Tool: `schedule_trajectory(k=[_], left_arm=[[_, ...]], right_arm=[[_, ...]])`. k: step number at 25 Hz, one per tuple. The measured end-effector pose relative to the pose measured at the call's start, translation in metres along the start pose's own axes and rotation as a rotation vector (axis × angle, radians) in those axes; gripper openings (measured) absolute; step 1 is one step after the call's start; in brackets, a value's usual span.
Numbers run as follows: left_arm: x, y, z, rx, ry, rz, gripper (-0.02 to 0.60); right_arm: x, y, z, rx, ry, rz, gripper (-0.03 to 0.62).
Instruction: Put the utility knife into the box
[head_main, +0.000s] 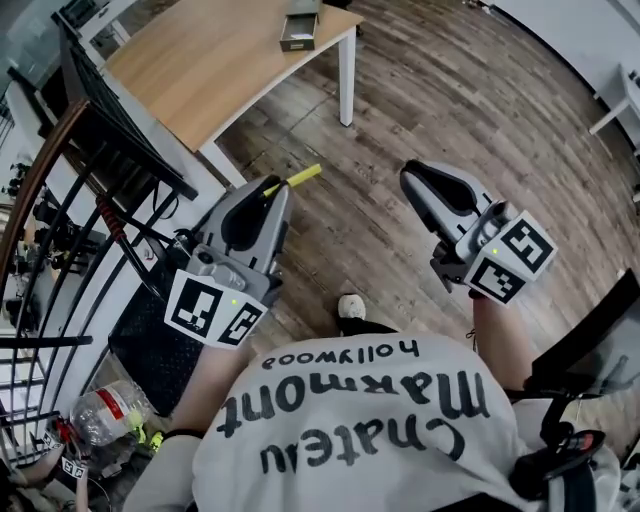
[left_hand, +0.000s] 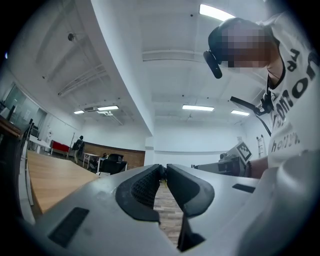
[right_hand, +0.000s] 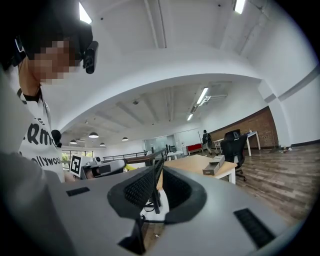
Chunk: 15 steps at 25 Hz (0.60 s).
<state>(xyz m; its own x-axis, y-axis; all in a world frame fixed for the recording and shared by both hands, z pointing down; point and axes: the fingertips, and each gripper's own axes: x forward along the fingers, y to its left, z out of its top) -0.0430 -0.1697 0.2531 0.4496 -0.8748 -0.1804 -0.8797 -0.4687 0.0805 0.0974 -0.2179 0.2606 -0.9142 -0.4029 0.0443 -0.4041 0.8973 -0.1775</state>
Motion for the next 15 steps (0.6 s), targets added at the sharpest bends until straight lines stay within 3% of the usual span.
schedule_trajectory(k=[6, 15], left_arm=[[0.022, 0.017, -0.004, -0.013, -0.016, 0.01, 0.046], [0.048, 0.036, -0.003, 0.001, -0.009, 0.045, 0.046]], right_arm=[[0.017, -0.035, -0.016, 0.011, 0.109, -0.019, 0.051], [0.031, -0.062, 0.001, 0.046, 0.071, 0.016, 0.051]])
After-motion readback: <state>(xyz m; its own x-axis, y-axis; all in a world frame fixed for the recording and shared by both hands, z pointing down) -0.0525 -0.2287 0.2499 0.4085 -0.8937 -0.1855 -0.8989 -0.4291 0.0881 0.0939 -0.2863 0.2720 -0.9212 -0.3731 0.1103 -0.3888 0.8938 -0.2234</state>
